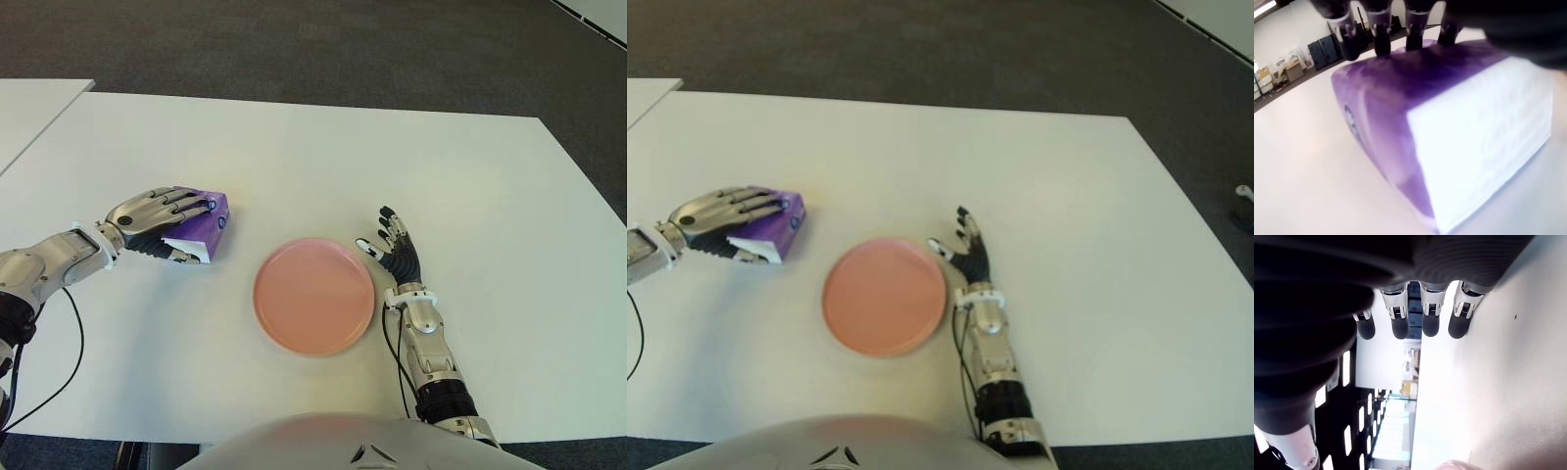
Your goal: Put the tissue paper into the plate.
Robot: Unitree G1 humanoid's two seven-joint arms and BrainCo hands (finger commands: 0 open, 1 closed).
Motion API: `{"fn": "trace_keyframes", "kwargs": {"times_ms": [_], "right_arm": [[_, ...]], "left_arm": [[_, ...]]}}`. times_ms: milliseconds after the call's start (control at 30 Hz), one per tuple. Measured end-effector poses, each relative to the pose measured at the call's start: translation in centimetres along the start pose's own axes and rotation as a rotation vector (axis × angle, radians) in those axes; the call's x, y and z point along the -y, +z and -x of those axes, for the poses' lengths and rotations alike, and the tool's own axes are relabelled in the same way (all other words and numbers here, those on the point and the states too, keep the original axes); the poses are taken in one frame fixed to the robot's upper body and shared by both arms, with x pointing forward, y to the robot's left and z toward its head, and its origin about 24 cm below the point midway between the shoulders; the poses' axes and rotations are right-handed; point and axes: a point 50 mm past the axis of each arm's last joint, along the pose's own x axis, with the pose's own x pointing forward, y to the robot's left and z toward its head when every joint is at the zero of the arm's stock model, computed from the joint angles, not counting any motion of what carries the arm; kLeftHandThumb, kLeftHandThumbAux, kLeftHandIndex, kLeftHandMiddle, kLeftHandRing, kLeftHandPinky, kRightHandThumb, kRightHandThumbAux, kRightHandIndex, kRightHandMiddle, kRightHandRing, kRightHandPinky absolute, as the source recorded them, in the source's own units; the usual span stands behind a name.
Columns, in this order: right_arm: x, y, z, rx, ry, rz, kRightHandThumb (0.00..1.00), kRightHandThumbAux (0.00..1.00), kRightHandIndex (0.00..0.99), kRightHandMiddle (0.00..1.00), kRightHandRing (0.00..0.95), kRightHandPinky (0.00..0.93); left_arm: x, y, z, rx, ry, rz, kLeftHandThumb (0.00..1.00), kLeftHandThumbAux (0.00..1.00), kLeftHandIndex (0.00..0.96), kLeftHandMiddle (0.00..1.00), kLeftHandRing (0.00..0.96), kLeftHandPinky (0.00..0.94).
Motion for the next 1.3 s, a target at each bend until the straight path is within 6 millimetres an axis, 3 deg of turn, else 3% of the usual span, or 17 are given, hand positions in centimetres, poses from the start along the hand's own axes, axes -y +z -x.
{"fn": "trace_keyframes", "kwargs": {"times_ms": [1300], "right_arm": [[0.3,-0.1,0.3,-0.001,0.022,0.007,0.133,0.726,0.004,0.027,0.029,0.065]], "left_arm": [[1.6,1.0,-1.6,-0.017,0.092,-0.030,0.331,0.182,0.000,0.000,0.000,0.000]]}}
